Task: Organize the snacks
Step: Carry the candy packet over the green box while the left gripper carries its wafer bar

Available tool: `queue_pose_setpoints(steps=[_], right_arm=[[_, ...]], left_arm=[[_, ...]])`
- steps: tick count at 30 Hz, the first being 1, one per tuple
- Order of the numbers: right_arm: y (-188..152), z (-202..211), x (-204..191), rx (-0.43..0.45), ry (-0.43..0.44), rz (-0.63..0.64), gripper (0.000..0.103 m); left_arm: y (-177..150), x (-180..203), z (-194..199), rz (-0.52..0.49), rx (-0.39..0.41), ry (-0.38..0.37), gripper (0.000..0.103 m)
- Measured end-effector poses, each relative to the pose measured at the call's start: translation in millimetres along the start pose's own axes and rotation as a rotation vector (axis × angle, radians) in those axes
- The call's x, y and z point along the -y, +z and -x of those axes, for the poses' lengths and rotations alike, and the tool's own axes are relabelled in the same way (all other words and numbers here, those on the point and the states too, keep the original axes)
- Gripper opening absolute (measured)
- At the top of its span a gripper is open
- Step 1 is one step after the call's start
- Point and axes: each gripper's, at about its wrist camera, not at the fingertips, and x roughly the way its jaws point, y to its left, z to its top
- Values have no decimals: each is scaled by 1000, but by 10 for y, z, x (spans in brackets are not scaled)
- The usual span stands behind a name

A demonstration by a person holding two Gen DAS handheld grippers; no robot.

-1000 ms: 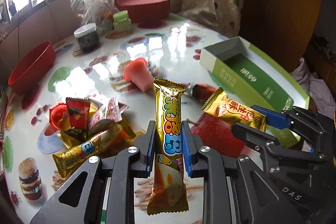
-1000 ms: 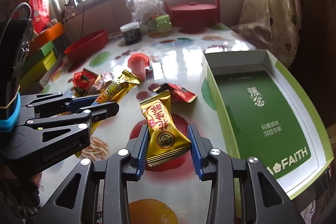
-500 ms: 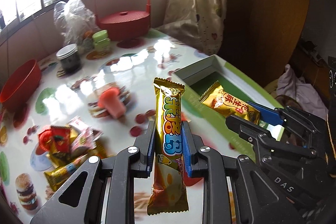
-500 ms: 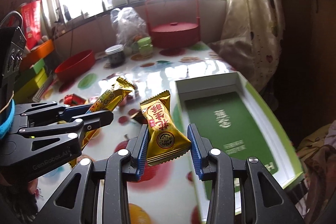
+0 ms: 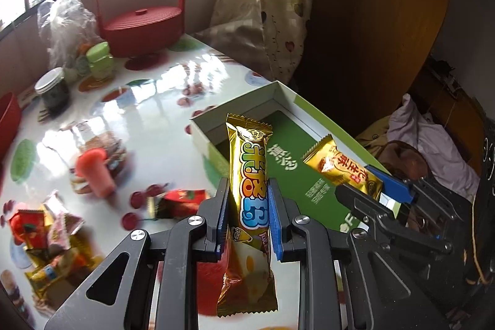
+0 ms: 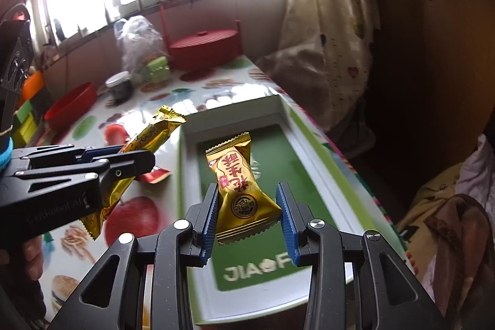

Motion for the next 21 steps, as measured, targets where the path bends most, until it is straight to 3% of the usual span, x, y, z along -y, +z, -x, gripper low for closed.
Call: queue_pose_setpoints(steps=[21], right_arm=[[-216, -244, 346, -82, -62, -34, 35]], left_arm=[[141, 295, -594, 17, -89, -65, 24]])
